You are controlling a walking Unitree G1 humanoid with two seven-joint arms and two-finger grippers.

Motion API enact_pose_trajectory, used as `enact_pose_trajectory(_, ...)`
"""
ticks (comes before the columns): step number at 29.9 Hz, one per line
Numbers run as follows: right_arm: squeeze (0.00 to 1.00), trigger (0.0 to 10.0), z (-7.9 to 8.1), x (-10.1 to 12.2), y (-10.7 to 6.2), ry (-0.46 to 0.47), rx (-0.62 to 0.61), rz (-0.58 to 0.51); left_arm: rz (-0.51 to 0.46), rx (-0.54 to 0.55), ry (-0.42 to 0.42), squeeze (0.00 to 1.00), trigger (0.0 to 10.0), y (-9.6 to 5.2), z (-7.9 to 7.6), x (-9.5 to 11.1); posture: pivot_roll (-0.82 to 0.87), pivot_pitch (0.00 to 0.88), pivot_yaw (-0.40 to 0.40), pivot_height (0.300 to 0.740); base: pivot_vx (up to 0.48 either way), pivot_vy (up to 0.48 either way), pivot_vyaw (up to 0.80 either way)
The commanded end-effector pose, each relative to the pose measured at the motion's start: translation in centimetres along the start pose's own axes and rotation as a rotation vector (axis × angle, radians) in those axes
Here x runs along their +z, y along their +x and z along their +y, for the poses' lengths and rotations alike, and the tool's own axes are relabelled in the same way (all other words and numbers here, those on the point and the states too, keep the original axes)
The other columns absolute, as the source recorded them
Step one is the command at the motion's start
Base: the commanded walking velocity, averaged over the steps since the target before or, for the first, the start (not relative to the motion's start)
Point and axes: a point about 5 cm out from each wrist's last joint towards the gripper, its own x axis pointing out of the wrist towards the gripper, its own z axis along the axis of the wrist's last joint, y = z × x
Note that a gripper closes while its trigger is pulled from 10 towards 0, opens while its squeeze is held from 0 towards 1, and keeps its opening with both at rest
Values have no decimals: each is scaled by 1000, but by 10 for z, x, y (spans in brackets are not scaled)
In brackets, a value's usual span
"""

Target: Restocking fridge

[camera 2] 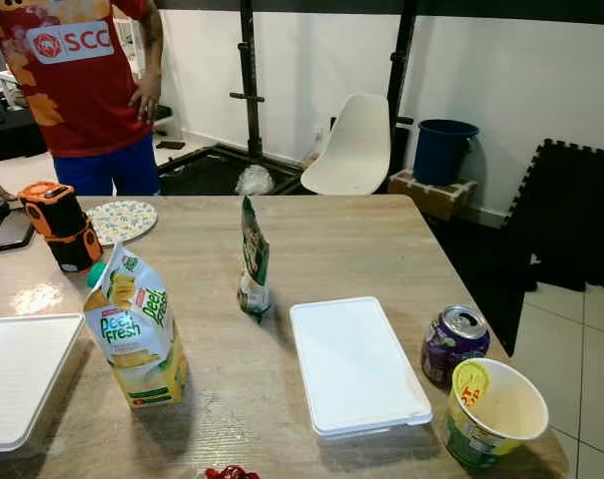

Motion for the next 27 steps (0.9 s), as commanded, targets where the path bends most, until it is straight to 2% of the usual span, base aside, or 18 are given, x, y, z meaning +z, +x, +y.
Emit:
enact_pose_trajectory(1, 0, 10000, -13, -10, -6, 6, -19, 26, 40, 26, -7, 0, 10000, -5, 12, -14, -83, 123, 35, 740, 0, 0, 0)
enact_pose_trajectory(5, 0, 10000, -19, -14, -8, 22, -41, 36, 52, 26, -13, 0, 10000, -6, 13, -18, -84, 123, 34, 740, 0, 0, 0)
enact_pose_trajectory(9, 0, 10000, -13, -14, -7, 34, -26, 39, 55, 24, -30, 0, 10000, -6, 11, -20, -81, 122, 32, 740, 0, 0, 0)
enact_pose_trajectory(11, 0, 10000, 0, -11, -3, 41, 2, 25, 53, 23, -37, 0, 10000, -6, 10, -20, -78, 122, 29, 740, 0, 0, 0)
enact_pose_trajectory(14, 0, 10000, 5, -9, -2, 45, 13, 19, 52, 22, -40, 0, 10000, -6, 10, -19, -76, 123, 29, 740, 0, 0, 0)
enact_pose_trajectory(17, 0, 10000, 27, 0, 4, 58, 49, -9, 45, 19, -43, 0, 10000, -4, 9, -15, -74, 123, 32, 740, 0, 0, 0)
enact_pose_trajectory(18, 0, 10000, 27, 0, 4, 58, 49, -9, 45, 19, -43, 0, 10000, -4, 9, -15, -74, 123, 32, 740, 0, 0, 0)
enact_pose_trajectory(20, 0, 10000, 37, 6, 6, 62, 66, -25, 40, 16, -46, 0, 10000, -4, 9, -13, -73, 123, 32, 740, 0, 0, 0)
enact_pose_trajectory(27, 0, 10000, 42, 8, 7, 66, 75, -31, 31, 10, -47, 0, 10000, -2, 8, -9, -71, 127, 29, 740, -231, 0, 0)
